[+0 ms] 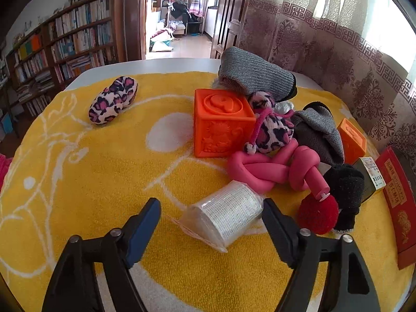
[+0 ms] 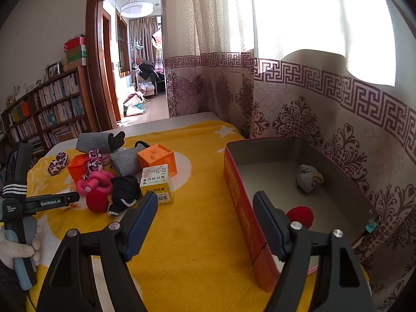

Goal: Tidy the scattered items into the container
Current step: 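Grasp the clear tape roll in its plastic bag with the left gripper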

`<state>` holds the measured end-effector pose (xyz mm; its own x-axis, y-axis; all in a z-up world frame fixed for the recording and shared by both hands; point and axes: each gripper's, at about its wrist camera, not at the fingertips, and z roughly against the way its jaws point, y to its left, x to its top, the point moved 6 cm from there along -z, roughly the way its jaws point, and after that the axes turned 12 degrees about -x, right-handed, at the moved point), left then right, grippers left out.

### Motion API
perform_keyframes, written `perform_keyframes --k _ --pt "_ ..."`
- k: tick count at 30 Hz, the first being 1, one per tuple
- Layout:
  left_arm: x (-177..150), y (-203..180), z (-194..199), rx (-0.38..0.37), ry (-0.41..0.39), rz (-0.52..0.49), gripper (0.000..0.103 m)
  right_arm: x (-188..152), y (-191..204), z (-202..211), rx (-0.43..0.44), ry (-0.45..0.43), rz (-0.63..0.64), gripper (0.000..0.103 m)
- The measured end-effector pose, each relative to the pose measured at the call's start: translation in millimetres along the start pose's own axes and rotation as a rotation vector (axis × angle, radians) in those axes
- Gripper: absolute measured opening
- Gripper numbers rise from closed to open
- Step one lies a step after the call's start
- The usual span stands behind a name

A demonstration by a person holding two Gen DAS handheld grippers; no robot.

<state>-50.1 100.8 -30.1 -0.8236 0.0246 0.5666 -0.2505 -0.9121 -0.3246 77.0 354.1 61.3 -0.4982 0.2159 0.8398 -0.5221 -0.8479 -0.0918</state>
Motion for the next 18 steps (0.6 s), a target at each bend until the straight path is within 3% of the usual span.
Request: perform_keyframes --k 4,18 --pt "2 4 7 -0.033 -0.026 0.031 0.053 -3 6 1 0.014 0.003 0.013 0.079" --pt "11 -9 46 -0.108 -0.135 0.028 0.053 -4 34 -5 0.195 0.113 -0.029 0.079"
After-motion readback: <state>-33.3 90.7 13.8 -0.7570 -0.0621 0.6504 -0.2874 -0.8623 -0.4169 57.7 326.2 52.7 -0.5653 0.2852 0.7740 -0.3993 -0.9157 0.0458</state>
